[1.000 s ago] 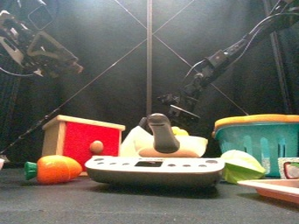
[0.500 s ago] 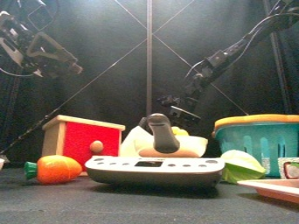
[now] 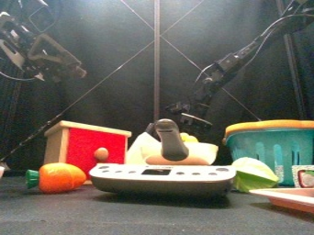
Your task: Put pot lid on pot
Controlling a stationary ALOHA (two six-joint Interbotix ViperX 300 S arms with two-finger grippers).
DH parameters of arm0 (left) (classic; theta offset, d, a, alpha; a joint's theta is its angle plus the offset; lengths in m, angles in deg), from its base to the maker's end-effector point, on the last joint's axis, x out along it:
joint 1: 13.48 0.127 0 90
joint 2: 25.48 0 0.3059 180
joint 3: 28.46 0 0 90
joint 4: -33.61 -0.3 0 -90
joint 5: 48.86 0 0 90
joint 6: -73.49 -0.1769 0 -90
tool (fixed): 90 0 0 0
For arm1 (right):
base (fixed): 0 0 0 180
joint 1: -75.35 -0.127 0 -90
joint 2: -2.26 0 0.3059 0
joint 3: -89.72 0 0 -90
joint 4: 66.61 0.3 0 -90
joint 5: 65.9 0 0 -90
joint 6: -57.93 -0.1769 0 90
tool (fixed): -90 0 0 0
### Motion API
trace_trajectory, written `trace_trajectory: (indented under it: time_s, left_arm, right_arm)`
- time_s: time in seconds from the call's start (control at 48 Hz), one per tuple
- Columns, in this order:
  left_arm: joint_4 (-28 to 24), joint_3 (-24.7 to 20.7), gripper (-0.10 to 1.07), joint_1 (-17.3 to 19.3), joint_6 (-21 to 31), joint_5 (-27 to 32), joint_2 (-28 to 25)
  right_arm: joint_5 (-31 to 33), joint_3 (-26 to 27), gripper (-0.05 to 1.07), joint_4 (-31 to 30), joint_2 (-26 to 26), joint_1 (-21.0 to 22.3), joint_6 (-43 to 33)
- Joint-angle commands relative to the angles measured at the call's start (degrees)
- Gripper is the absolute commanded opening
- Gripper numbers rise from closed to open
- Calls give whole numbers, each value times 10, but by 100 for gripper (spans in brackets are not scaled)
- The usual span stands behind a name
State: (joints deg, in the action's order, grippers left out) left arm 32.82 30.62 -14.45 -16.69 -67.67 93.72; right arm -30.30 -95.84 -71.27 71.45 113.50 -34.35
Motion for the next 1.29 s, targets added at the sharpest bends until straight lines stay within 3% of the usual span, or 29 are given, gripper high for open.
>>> trace_trajectory:
  time_s: [0.0, 1.271]
  left_arm:
    - [-1, -6, 73, 1, 0, -2, 0]
    - [0, -4, 73, 2, 0, 9, 0]
  right_arm:
    - [7, 7, 63, 1, 14, 0, 1]
    - [91, 52, 63, -12, 24, -15, 0]
